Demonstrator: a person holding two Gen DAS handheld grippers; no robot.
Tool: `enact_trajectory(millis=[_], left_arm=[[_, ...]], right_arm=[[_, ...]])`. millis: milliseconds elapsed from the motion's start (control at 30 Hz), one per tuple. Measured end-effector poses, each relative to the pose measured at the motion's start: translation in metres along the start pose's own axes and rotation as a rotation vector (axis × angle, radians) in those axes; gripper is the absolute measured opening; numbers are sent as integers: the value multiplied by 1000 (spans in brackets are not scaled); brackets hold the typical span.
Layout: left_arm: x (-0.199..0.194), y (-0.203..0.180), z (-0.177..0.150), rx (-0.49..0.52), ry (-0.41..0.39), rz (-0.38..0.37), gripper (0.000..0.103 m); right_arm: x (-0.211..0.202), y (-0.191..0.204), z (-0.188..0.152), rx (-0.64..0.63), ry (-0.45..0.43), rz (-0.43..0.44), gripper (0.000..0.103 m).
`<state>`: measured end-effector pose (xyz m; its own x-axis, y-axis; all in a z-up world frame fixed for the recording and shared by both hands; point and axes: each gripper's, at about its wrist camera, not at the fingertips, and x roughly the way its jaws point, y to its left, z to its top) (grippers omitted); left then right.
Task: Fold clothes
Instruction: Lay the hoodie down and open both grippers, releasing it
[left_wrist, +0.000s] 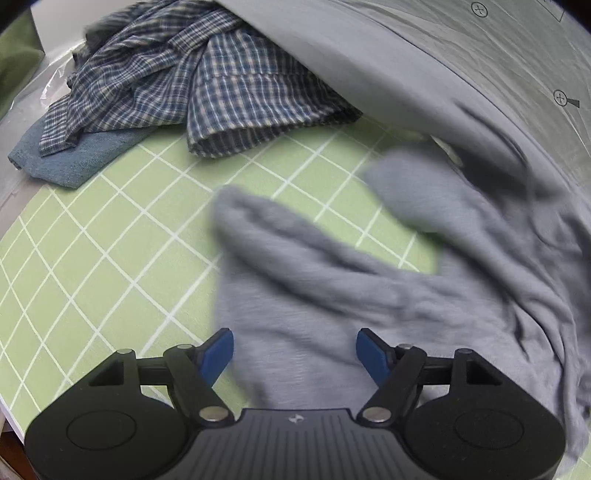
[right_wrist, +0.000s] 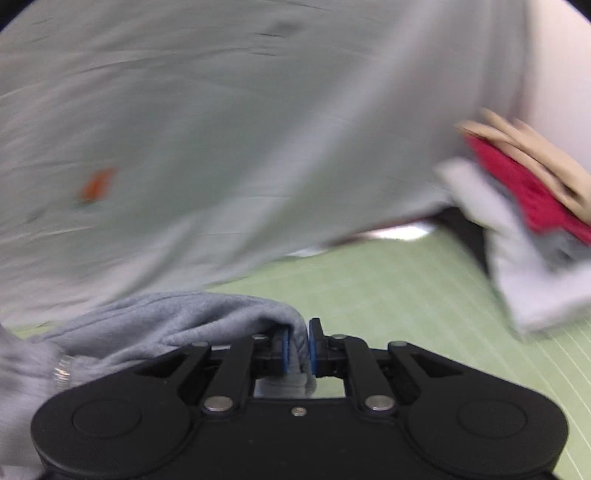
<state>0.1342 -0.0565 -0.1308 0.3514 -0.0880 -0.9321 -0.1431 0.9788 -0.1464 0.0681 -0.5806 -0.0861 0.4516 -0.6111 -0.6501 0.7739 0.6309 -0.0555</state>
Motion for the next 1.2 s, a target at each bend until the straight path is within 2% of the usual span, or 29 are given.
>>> enact_trajectory(millis=[100, 167, 233, 300, 367, 467, 533, 633, 733, 800, 900, 1033, 1133, 1200], left_arm=[[1, -6, -4, 14, 10, -11, 76], [1, -12, -6, 31, 15, -14, 79], [3, -18, -7, 50, 22, -21, 79], [6, -22, -6, 61, 27, -34, 80], [8, -27, -7, 62, 37, -58, 80], [14, -35, -7, 64, 53, -85, 80], [19, -42, -6, 65, 61, -94, 80], [22, -50, -3, 86, 49, -100, 79], [25, -59, 0, 114, 29, -104, 76], [28, -66, 5, 139, 15, -105, 65], [34, -79, 18, 183, -10, -101, 59], [51, -110, 45, 247, -53, -84, 59], [68, -150, 70, 298, -85, -102, 59], [77, -178, 86, 313, -83, -133, 59]], right_arm=[[3, -10, -18, -73, 51, -199, 27], [-8, -14, -25, -44, 25, -151, 62], [-20, -10, -27, -18, 2, -91, 71], [-23, 5, -25, -50, -25, -25, 77], [-21, 28, -23, -105, -20, 72, 88], [-11, 64, -24, -203, 38, 244, 91], [0, 90, -31, -305, 73, 292, 91], [18, 120, -40, -452, 72, 280, 91], [44, 126, -39, -499, 107, 275, 93], [61, 129, -39, -527, 130, 271, 95], [79, 114, -39, -473, 121, 318, 94], [95, 92, -33, -451, 95, 297, 94], [114, 65, -21, -372, 104, 246, 93], [124, 46, -14, -335, 102, 179, 93]])
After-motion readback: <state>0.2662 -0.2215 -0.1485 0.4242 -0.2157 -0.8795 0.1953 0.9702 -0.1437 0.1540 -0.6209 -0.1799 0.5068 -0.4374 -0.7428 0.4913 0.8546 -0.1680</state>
